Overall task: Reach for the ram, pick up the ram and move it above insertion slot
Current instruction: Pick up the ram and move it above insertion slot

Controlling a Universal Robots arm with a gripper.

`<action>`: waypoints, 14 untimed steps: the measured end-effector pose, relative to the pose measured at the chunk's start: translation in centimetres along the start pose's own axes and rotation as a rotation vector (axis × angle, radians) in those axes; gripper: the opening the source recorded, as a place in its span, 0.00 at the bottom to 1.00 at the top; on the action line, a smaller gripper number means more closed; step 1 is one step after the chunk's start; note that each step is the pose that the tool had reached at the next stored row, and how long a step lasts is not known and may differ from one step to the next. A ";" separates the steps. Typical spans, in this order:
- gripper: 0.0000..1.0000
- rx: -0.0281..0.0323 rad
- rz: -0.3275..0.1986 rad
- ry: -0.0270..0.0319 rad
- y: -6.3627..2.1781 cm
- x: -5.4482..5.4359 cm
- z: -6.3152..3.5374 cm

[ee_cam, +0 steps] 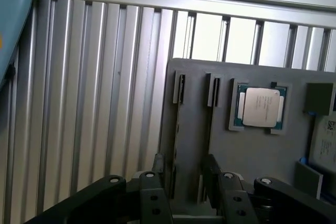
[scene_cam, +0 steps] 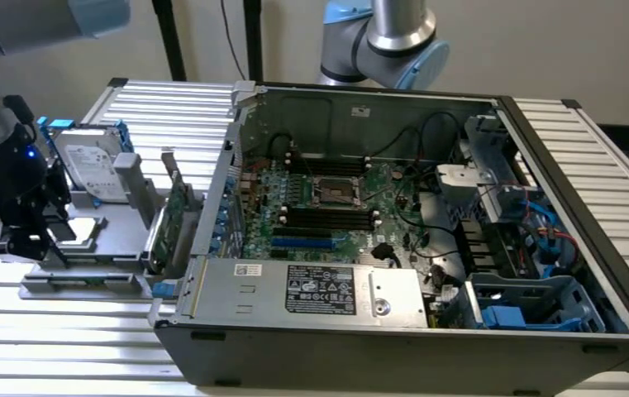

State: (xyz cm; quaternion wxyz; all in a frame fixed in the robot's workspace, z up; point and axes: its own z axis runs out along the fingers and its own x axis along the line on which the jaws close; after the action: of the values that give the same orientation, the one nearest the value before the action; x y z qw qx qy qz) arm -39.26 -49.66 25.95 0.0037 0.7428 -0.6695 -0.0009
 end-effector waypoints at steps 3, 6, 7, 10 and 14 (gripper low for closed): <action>0.42 0.0000 0.002 0.0000 -0.01 0.1 0.55; 0.42 0.0000 0.004 0.0000 -0.04 0.2 1.10; 0.42 0.0000 0.005 -0.0001 -0.05 0.2 1.29; 0.42 0.0000 0.006 -0.0001 -0.09 0.2 1.82; 0.42 0.0000 0.008 -0.0003 -0.19 0.3 2.55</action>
State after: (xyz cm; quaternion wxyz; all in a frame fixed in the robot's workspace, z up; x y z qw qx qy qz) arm -39.06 -49.93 23.40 0.0037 0.7402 -0.6724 -0.0010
